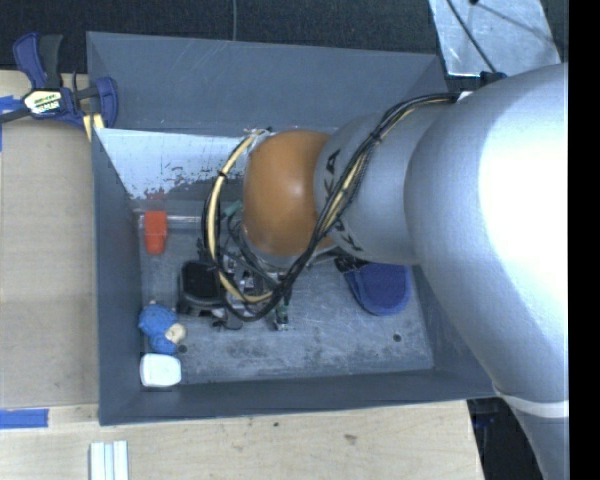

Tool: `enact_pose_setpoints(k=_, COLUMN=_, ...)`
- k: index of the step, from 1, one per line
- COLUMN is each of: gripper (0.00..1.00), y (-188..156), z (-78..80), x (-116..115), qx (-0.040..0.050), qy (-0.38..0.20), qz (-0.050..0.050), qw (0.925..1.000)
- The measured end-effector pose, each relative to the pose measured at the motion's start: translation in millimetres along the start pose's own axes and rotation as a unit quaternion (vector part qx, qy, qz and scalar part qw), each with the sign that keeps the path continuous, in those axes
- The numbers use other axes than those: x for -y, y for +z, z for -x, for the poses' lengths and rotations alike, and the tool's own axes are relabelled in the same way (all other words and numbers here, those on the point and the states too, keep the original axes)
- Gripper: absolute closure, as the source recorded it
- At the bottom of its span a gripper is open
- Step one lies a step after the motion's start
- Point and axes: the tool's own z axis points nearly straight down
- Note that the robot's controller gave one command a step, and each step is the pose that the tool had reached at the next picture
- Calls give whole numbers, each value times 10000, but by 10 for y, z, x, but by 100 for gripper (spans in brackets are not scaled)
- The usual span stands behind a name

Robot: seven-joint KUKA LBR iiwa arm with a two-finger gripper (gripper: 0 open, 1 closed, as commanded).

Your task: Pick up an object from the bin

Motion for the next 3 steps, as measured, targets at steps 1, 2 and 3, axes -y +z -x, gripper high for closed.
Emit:
enact_pose_setpoints(k=1, gripper=100, y=-948, z=59, x=12, qx=17, qy=24, qz=2, qw=10000)
enact_pose_setpoints(k=2, gripper=100, y=-2308, z=-8, x=-317, qx=15, qy=-90, qz=6, qw=10000)
enact_pose_setpoints(k=3, gripper=100, y=-2300, z=557, x=-322, qx=-9, qy=441, qz=-13, qw=9990)
